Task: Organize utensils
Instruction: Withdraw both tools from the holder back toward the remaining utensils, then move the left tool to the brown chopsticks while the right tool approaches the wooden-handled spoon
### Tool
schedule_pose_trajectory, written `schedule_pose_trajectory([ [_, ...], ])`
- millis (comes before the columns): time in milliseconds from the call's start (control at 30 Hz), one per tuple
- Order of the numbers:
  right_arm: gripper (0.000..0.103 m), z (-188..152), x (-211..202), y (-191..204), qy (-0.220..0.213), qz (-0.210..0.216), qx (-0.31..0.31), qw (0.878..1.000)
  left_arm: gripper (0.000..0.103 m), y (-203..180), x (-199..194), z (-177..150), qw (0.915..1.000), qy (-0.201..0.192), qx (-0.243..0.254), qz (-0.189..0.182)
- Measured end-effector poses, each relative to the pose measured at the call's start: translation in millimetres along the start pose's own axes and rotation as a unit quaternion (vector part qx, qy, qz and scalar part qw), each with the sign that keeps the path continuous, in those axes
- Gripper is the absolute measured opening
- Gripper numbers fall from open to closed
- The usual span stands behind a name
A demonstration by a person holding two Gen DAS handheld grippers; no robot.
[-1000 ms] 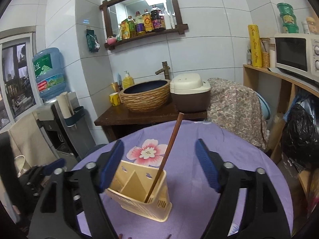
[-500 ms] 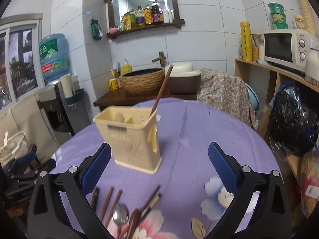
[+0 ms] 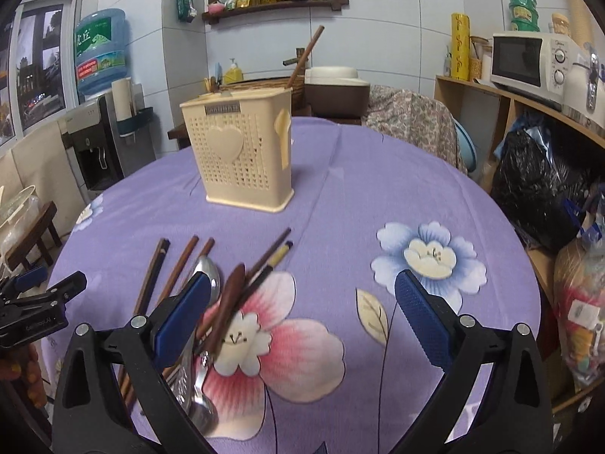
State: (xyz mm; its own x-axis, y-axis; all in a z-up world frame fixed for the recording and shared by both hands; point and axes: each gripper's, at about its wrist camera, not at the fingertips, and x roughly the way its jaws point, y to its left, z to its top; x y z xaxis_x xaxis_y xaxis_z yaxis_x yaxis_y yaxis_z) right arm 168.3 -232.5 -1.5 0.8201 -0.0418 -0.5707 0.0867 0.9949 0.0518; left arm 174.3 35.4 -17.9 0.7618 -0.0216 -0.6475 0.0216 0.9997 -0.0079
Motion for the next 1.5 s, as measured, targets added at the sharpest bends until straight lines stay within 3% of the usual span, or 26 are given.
schedule_pose_trajectory([
  [233,0.096,-16.9,-0.2,2.7,0.013,-0.004,-0.002,1.000,0.096,-4.1,-3.3,-19.6,0.9997,0.016,0.008,-0.013],
  [500,0.096,-24.7,2.8,7.1,0.030,-0.003,-0.006,1.000,0.080,-13.8,1.4,-27.5,0.9982,0.042,0.013,-0.042],
  [700,0.096,-22.7,3.3,9.3,0.033,-0.003,-0.007,0.999,0.079,-32.7,3.5,-20.8,0.9969,0.044,0.033,-0.057],
  [1000,0.096,-21.9,5.0,10.1,0.037,-0.002,-0.011,0.999,0.077,-57.7,19.9,-21.5,0.9947,0.064,0.072,-0.037],
  [1267,0.096,-19.9,11.5,12.2,0.047,-0.001,-0.012,0.999,0.077,-41.8,19.5,-18.6,0.9947,0.070,0.065,-0.038],
  [1400,0.096,-19.2,15.4,14.4,0.052,0.005,-0.010,0.999,0.077,-28.8,18.4,-15.8,0.9946,0.075,0.041,-0.059],
  [1500,0.096,-19.1,16.4,18.5,0.051,0.006,-0.014,0.999,0.077,-28.5,19.7,-14.1,0.9954,0.074,0.041,-0.046],
])
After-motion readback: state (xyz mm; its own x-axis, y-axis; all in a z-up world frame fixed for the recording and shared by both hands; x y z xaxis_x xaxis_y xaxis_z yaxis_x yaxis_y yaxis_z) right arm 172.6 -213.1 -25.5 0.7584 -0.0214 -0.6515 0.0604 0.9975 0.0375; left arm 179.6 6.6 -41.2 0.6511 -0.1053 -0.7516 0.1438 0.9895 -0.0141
